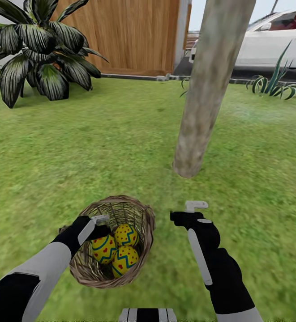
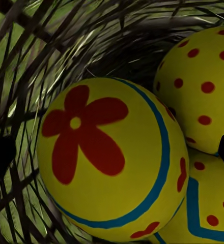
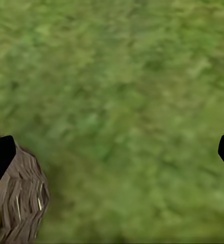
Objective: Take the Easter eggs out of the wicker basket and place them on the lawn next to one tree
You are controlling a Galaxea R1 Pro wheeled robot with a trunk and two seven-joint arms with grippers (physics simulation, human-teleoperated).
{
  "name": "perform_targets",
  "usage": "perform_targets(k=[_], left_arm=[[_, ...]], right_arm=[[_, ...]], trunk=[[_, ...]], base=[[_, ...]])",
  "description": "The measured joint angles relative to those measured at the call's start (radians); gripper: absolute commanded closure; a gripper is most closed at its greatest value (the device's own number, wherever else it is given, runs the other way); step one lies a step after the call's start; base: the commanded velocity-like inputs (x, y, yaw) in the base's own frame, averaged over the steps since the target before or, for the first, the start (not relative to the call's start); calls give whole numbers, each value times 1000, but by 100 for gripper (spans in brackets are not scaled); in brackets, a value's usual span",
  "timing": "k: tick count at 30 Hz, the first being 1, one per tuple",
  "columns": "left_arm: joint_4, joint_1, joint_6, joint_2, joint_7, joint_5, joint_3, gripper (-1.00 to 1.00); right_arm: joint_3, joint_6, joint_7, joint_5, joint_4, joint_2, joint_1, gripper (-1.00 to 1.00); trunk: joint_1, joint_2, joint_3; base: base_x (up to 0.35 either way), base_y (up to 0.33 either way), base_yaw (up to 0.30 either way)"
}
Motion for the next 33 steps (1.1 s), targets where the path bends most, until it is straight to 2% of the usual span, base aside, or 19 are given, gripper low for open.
perform_targets(k=[6, 13, 28, 33], left_arm=[[-2, 0, -3, 0, -1, 0, 0, -100], [-1, 0, -25, 0, -7, 0, -1, -100], [0, 0, -26, -1, -4, -4, -2, -100], [-2, 0, -26, -1, -4, -4, -2, -100]], right_arm=[[2, 1, 0, 0, 0, 1, 0, -100], [3, 0, 0, 0, 2, 1, 0, -100], [4, 0, 0, 0, 3, 2, 0, -100], [3, 0, 0, 0, 3, 2, 0, -100]], trunk=[[3, -1, -23], [2, -1, -23], [3, -1, -23], [3, -1, -23]], base=[[0, 0, 0], [32, 14, 0], [16, -21, 0], [-106, -8, 0]])
